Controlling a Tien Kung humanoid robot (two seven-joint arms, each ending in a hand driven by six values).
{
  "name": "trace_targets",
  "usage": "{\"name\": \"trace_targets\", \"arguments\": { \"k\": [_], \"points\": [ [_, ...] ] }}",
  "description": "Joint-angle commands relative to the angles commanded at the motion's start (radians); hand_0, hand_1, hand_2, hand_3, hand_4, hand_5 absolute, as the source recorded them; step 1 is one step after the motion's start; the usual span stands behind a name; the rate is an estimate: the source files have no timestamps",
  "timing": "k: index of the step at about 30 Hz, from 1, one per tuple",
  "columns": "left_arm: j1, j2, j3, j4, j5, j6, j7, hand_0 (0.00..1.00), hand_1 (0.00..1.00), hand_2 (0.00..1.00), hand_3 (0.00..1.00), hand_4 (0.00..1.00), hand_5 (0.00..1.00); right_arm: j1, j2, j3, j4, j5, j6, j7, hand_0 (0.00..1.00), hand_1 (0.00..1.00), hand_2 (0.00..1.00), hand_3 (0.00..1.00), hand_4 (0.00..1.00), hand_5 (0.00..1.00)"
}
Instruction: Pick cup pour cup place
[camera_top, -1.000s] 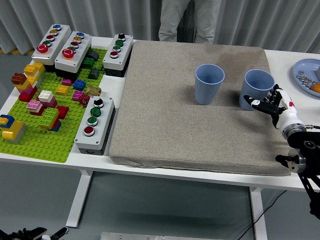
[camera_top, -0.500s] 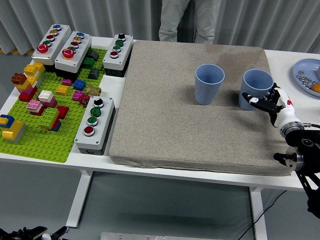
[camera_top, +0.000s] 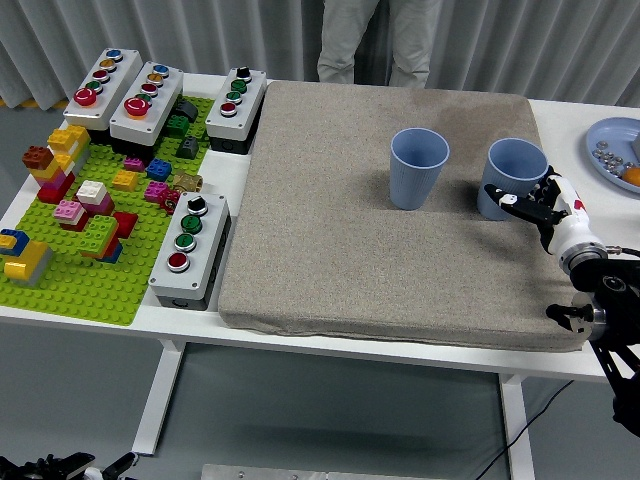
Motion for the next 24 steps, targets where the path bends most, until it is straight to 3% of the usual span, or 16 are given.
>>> {"name": "trace_targets", "arguments": {
  "k": [22, 24],
  "points": [
    [0.0, 0.001, 0.001, 0.0, 0.0, 0.0, 0.0, 0.768, 0.764, 0.819, 0.685, 0.507, 0.998, 0.019, 0.014, 0.003, -0.019, 0.001, -0.003, -0.002, 0.993, 0.904, 0.965, 0.907, 0.855, 0.247],
    [0.0, 0.001, 0.002, 0.0, -0.001, 0.0, 0.0, 0.768, 0.764, 0.82, 0.684, 0.508, 0.998, 0.019, 0.015, 0.002, -0.018, 0.002, -0.003, -0.001, 0.98, 0.873, 0.943, 0.873, 0.861, 0.231]
  ]
}}
